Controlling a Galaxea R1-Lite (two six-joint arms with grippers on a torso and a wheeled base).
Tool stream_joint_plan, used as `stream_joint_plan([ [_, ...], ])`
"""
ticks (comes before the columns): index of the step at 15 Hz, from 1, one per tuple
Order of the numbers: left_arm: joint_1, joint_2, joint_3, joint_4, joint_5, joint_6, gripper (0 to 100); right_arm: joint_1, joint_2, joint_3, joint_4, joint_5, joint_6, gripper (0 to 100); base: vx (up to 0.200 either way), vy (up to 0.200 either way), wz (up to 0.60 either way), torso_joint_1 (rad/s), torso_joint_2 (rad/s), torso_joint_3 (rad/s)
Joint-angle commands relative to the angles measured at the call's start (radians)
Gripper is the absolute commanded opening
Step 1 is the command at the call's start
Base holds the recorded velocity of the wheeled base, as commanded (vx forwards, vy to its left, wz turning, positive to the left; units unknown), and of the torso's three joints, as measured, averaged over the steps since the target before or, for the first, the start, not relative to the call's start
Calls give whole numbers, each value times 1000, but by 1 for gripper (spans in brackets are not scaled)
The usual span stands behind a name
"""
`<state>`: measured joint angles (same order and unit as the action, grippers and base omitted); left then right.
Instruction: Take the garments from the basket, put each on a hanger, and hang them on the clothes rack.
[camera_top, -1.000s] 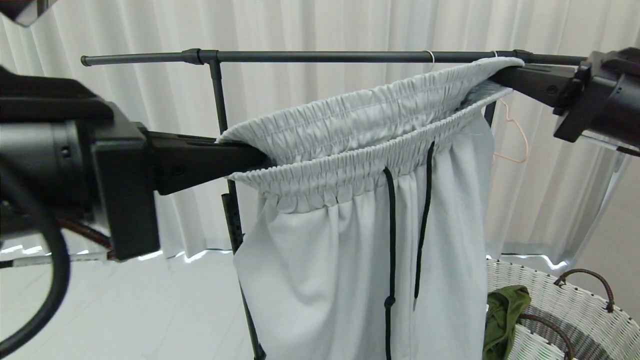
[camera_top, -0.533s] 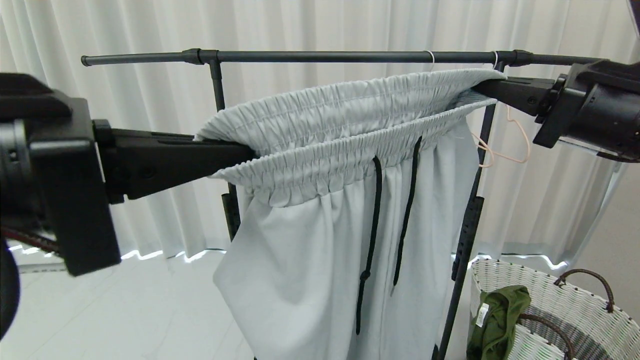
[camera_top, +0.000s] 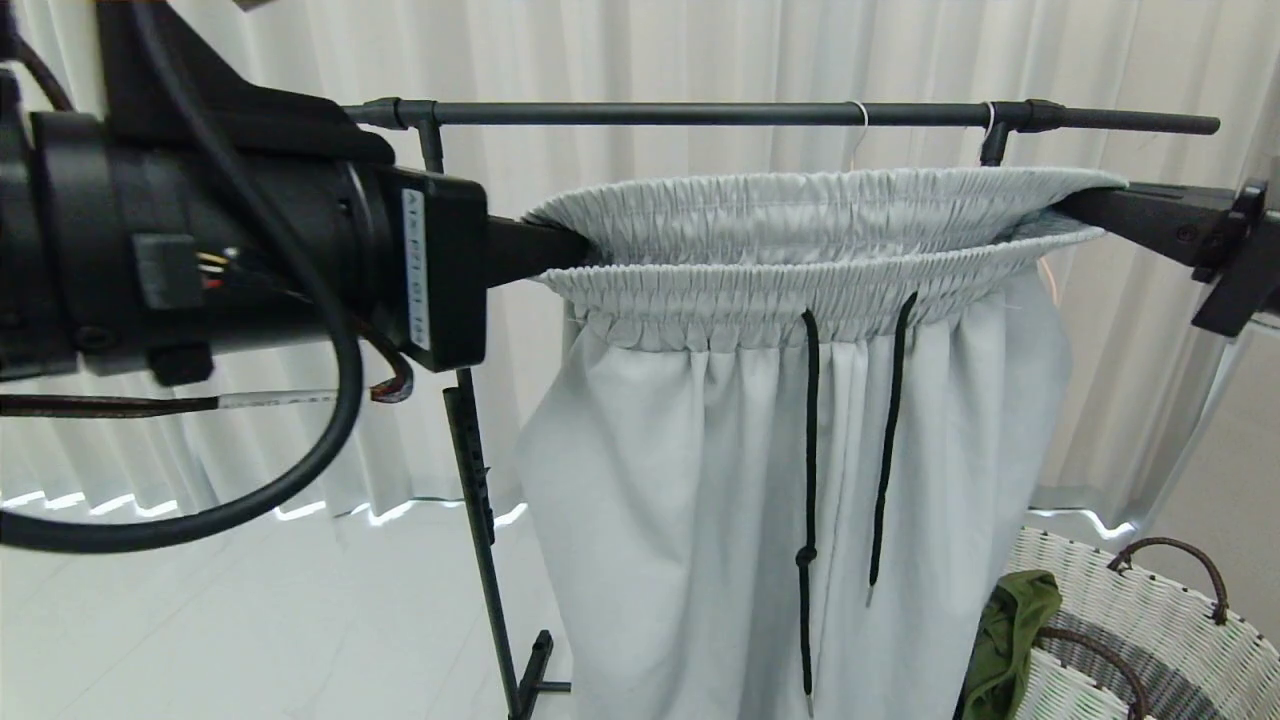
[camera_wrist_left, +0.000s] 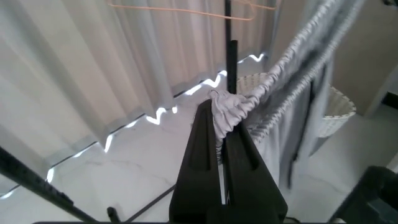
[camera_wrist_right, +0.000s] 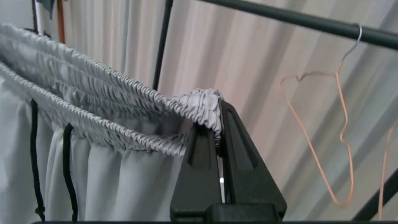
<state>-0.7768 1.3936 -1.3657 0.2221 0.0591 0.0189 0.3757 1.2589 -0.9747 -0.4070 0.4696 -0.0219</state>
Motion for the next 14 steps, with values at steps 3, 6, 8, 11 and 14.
stream_joint_plan([
  [3, 1, 65, -29, -6, 37, 3, 0, -1, -35, 21, -3, 1, -12, 0, 0, 0, 0, 0, 0, 0],
  [6, 1, 67, 8, -6, 42, -1, 0, 0, -42, 37, -1, 1, -12, 0, 0, 0, 0, 0, 0, 0],
  [8, 1, 68, 11, -6, 48, -1, 0, -1, -46, 42, -3, 0, -12, 0, 0, 0, 0, 0, 0, 0],
  [11, 1, 71, -9, -6, 48, -1, 0, -1, -53, 40, -1, 1, -12, 0, 0, 0, 0, 0, 0, 0],
  [14, 1, 68, -9, -6, 48, -1, 0, -1, -58, 40, 2, 1, -13, 0, 0, 0, 0, 0, 0, 0],
])
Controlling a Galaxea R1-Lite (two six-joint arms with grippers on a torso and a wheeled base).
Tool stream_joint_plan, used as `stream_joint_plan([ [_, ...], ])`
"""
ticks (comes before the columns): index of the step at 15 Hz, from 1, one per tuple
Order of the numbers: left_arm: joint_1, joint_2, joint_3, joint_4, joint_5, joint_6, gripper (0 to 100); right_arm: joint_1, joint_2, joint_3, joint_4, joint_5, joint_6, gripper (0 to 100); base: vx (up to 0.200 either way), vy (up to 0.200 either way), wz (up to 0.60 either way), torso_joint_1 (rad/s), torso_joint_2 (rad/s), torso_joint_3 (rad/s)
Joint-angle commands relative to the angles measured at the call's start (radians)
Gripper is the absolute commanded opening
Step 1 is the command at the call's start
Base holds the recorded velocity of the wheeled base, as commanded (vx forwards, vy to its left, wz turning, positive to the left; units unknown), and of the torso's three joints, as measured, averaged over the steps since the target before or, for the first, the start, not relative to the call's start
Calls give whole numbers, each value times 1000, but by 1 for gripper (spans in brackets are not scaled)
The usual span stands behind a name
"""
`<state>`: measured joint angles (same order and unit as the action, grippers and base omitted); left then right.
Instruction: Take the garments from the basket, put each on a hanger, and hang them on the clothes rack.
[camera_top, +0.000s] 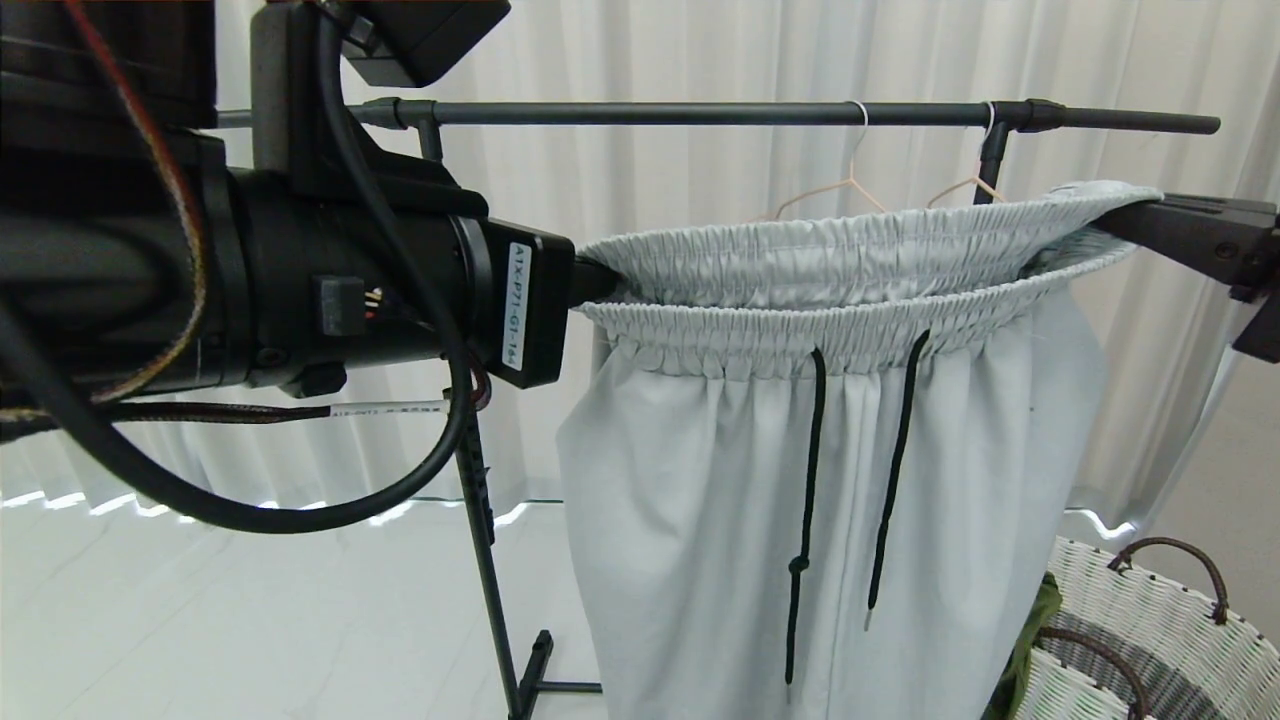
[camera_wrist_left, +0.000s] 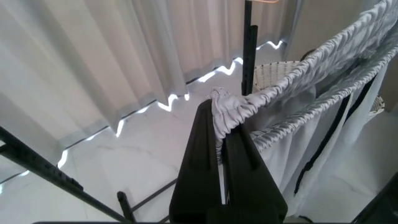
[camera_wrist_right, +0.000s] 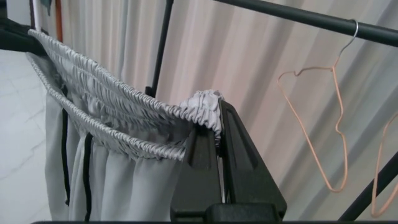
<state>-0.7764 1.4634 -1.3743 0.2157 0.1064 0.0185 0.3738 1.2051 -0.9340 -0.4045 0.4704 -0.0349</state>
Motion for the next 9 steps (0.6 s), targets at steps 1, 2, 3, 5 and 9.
stream_joint_plan([
  [1, 0, -5, 3, 1, 1, 0, 0, 2, -10, 1, 7, 4, -16, 0, 0, 0, 0, 0, 0, 0],
  [2, 0, -3, 7, 1, 1, -2, 0, 5, -15, 4, 24, 4, -42, 0, 0, 0, 0, 0, 0, 0],
  [3, -1, -3, 9, 1, 1, 0, 0, 7, -24, 4, 53, 4, -72, 100, 0, 0, 0, 0, 0, 0],
  [5, -1, 0, 1, 1, 1, 0, 0, 5, -35, 15, 72, -1, -103, 100, 0, 0, 0, 0, 0, 0],
  [9, 42, 0, 4, 1, 18, 0, 0, -4, -108, 73, 73, -1, -100, 100, 0, 0, 0, 0, 0, 0],
])
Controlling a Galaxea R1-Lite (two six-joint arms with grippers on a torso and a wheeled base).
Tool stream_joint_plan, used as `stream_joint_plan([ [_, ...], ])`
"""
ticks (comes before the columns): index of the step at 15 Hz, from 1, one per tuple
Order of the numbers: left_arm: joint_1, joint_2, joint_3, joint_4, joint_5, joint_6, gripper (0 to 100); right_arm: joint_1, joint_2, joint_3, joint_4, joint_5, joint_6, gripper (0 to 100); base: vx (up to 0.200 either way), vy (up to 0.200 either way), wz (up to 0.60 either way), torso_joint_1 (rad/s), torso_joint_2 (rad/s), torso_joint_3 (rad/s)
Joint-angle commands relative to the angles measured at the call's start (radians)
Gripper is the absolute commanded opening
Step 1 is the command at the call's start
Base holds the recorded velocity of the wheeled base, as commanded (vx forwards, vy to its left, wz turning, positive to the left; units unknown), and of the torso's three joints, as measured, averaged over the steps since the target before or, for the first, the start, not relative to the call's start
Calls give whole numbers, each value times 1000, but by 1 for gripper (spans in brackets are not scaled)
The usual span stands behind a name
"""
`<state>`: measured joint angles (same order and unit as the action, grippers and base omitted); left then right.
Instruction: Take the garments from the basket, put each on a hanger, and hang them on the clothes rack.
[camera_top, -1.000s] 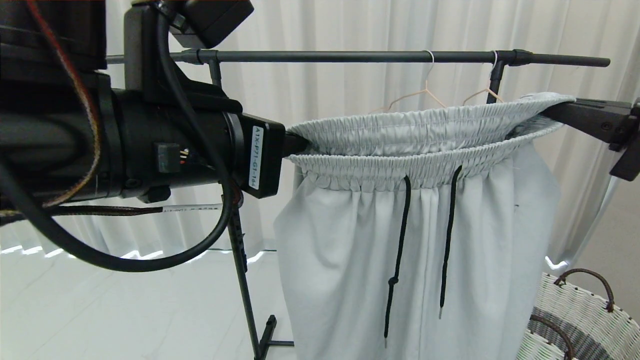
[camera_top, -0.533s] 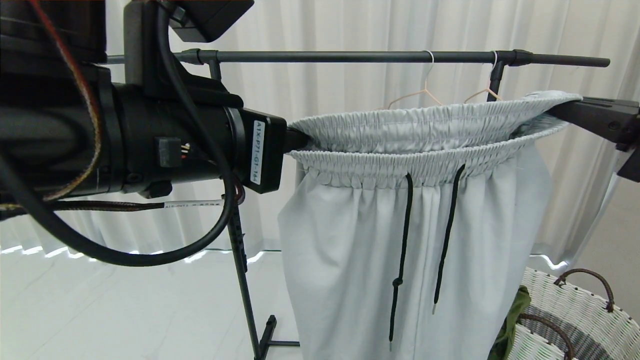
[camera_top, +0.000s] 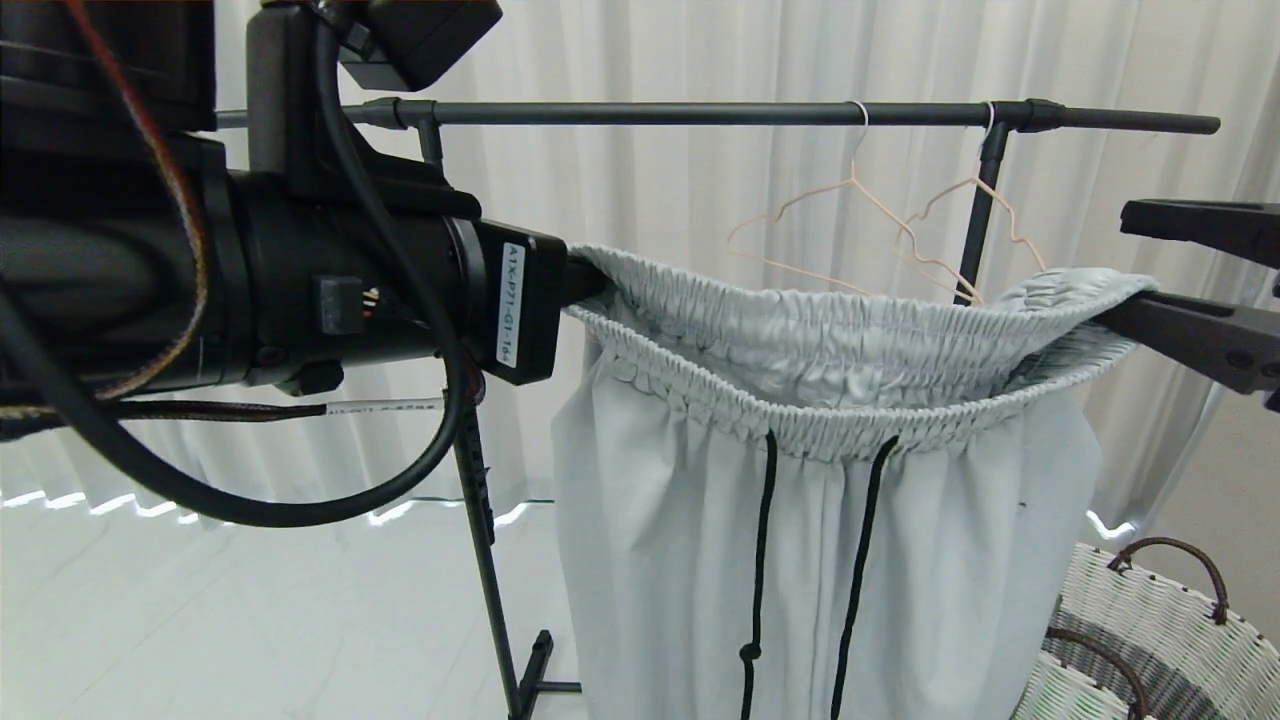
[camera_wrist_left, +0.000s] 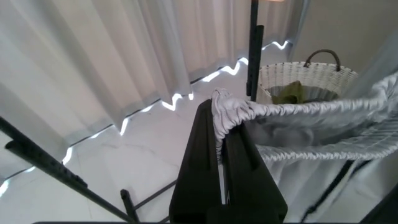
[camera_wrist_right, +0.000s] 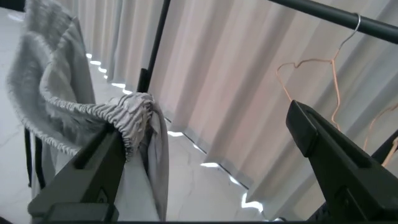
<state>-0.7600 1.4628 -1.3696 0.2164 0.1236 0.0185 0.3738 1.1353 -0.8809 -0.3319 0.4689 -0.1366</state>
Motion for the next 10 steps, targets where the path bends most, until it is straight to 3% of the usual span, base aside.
stream_joint_plan([
  [1, 31, 2, 0, 0, 1, 0, 0, -7, -48, 29, 1, 0, 2, 100, 0, 0, 0, 0, 0, 0],
  [6, 41, -2, 3, 0, 14, 0, 0, -50, -62, 53, 1, 0, 3, 100, 0, 0, 0, 0, 0, 0],
  [10, 42, -22, 18, 0, 79, 1, 0, -240, -46, 53, 42, 2, 0, 100, 0, 0, 0, 0, 0, 0],
])
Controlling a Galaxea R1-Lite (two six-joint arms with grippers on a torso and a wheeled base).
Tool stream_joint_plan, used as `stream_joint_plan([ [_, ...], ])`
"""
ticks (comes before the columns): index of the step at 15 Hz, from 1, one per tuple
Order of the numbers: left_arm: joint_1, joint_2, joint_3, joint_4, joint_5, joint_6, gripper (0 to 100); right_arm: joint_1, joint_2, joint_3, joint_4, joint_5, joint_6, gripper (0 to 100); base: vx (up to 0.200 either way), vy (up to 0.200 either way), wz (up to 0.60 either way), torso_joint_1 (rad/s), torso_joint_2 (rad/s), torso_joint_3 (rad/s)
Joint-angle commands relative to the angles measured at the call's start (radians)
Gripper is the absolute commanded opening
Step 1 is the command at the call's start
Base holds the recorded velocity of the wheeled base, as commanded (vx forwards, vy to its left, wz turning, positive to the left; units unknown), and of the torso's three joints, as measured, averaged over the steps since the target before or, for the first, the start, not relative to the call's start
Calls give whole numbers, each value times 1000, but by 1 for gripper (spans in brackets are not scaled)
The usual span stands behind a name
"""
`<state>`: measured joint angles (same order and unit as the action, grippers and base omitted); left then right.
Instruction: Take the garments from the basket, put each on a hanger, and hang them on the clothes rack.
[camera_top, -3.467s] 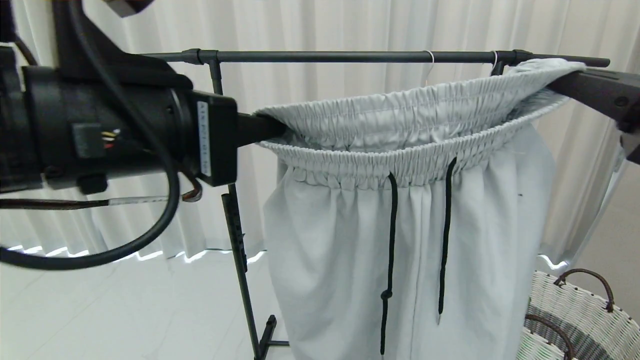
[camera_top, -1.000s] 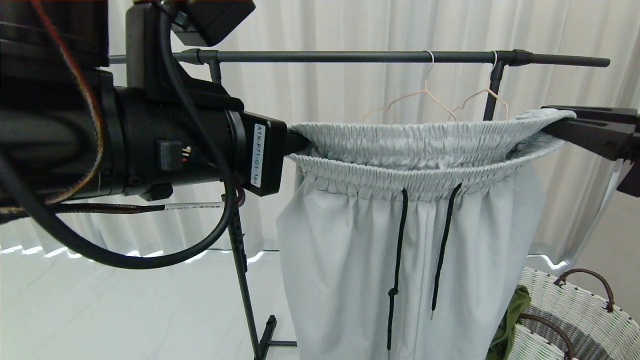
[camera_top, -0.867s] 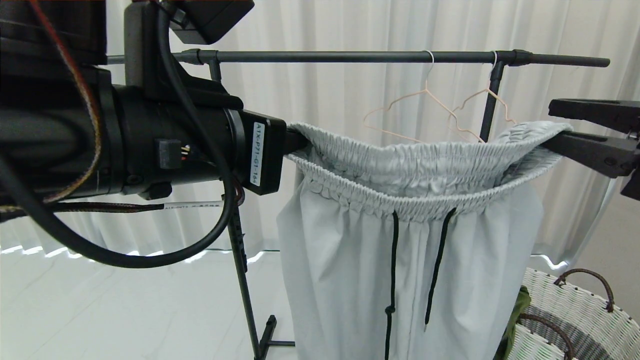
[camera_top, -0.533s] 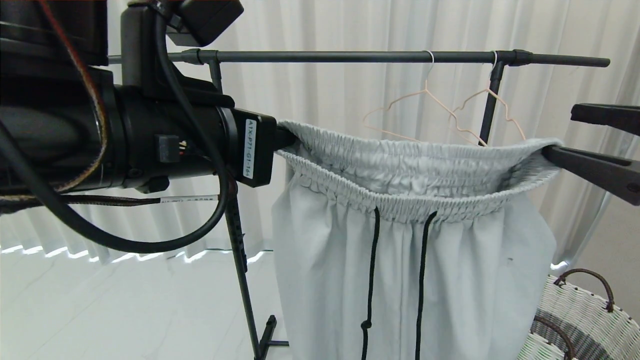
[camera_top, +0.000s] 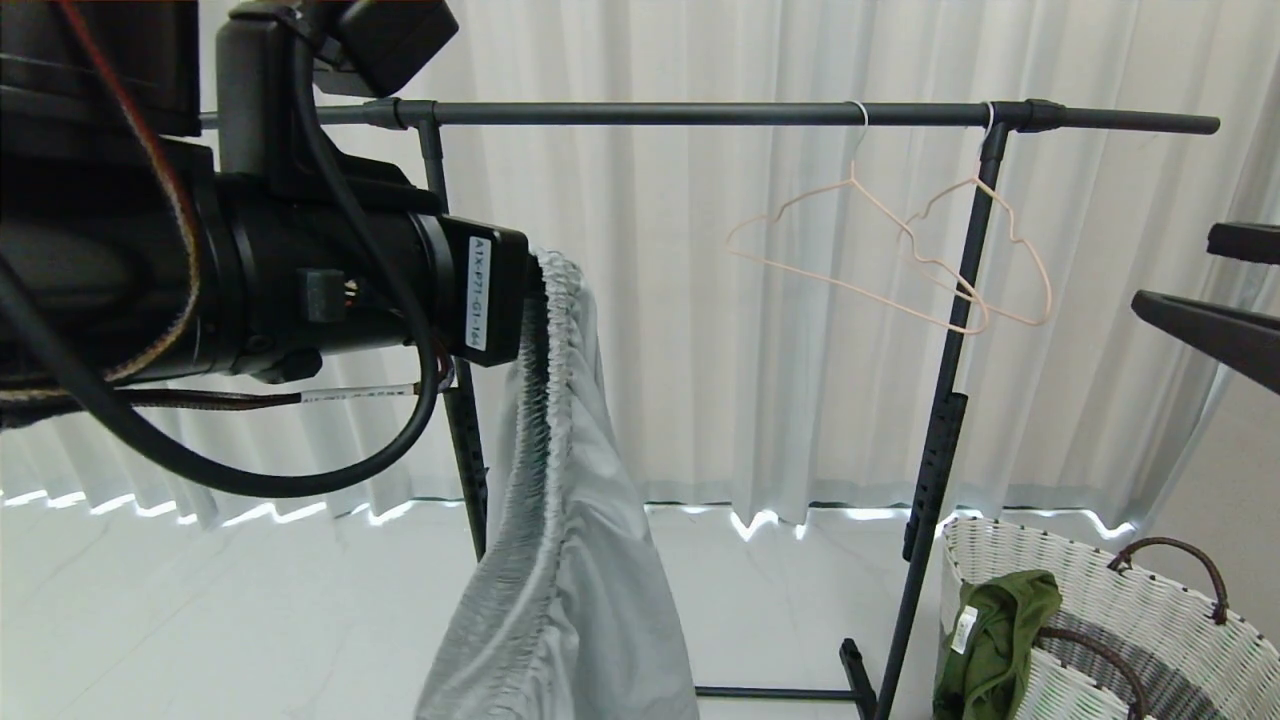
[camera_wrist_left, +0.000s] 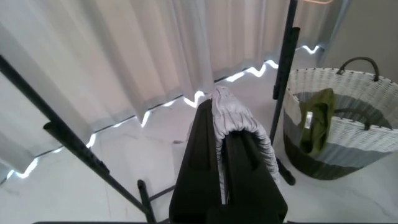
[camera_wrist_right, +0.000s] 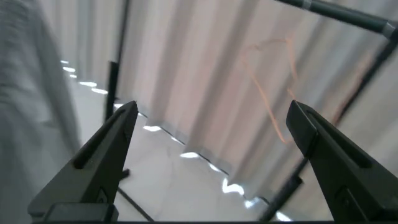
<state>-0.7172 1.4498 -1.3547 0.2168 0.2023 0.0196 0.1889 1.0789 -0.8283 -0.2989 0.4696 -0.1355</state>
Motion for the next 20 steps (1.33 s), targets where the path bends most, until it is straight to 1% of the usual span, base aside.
stream_joint_plan([
  [1, 10, -25, 14, -1, 2, 0, 0, -115, 10, -2, 70, 0, -3, 100, 0, 0, 0, 0, 0, 0],
  [2, 33, -35, 26, -1, 2, 5, 0, -152, 13, -2, 101, 0, -3, 100, 0, 0, 0, 0, 0, 0],
  [3, 55, -46, 46, -1, 2, 28, 0, -181, 18, -2, 112, -2, -4, 100, 0, 0, 0, 0, 0, 0],
  [5, 137, -89, 132, -1, 0, 118, 0, -252, 32, 0, 130, -2, -4, 100, 0, 0, 0, 0, 0, 0],
  [6, 160, -109, 170, -2, -1, 134, 0, -281, 33, 0, 161, -2, -12, 100, 0, 0, 0, 0, 0, 0],
  [8, 185, -149, 227, -2, -1, 129, 0, -332, 32, 1, 247, -3, -65, 100, 0, 0, 0, 0, 0, 0],
  [9, 199, -164, 244, -2, -1, 131, 0, -341, 32, 3, 273, -17, -85, 100, 0, 0, 0, 0, 0, 0],
  [10, 214, -175, 258, -2, -3, 132, 0, -341, 35, 6, 285, -71, -95, 100, 0, 0, 0, 0, 0, 0],
  [11, 225, -181, 264, -2, -3, 131, 0, -335, 41, 12, 281, -143, -98, 100, 0, 0, 0, 0, 0, 0],
  [12, 231, -189, 269, -2, -4, 129, 0, -321, 42, 18, 281, -195, -105, 100, 0, 0, 0, 0, 0, 0],
  [13, 237, -193, 276, -2, -8, 129, 0, -313, 41, 26, 281, -229, -105, 100, 0, 0, 0, 0, 0, 0],
  [15, 240, -197, 290, -2, -8, 129, 0, -313, 33, 48, 271, -272, -121, 100, 0, 0, 0, 0, 0, 0],
  [16, 242, -198, 302, -5, -8, 129, 0, -318, 35, 60, 251, -273, -128, 100, 0, 0, 0, 0, 0, 0],
  [17, 245, -204, 325, -28, -8, 129, 0, -319, 42, 75, 227, -273, -130, 100, 0, 0, 0, 0, 0, 0],
  [19, 263, -212, 382, -111, -9, 138, 0, -319, 47, 117, 144, -278, -131, 100, 0, 0, 0, 0, 0, 0],
  [20, 265, -215, 393, -125, -9, 140, 0, -319, 44, 140, 107, -282, -130, 100, 0, 0, 0, 0, 0, 0],
])
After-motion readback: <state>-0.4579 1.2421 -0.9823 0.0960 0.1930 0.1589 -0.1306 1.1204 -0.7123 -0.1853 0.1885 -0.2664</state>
